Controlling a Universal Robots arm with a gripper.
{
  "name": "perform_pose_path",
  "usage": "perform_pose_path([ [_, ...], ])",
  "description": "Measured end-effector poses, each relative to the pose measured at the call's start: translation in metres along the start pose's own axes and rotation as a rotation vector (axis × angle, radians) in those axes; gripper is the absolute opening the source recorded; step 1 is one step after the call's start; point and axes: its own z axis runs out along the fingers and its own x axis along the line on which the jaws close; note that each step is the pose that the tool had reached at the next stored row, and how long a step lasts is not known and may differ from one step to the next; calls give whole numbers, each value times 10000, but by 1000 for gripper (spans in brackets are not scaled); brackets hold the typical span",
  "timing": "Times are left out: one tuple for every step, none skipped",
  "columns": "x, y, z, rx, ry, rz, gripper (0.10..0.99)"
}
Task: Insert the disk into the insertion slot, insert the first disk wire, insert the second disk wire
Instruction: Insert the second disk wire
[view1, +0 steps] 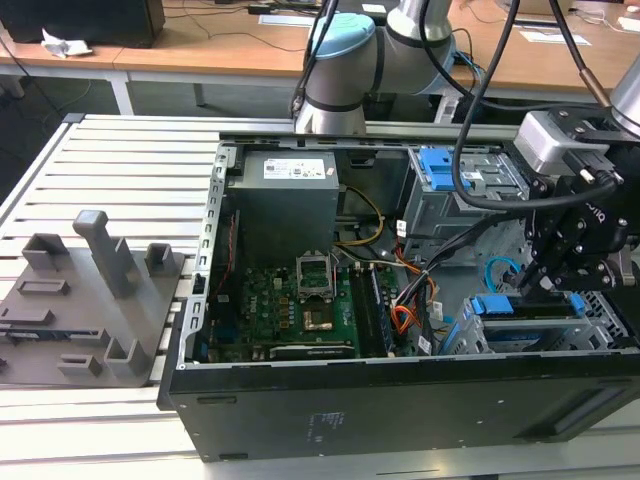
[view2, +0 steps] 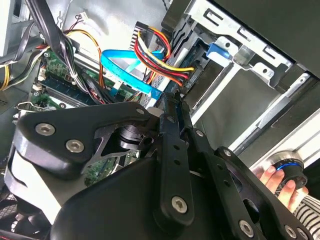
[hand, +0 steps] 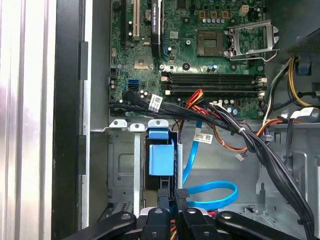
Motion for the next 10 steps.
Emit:
perform_pose_path([
  [0,-5,2,0,-1,3,161],
  [0,-12,6,-2,0,8,161],
  [2,-13,9,-2,0,15,161],
  [5,-13,13,-2,-3,19,161],
  [10,-14,16,-1,-2,21,161],
  [15,-14,20,-1,-2,21,161],
  [19,-15,24,-1,-4,21,161],
  [21,-15,27,-1,-3,22,161],
  [23,-16,31,-1,0,22,161],
  [24,-17,34,-1,1,22,161],
])
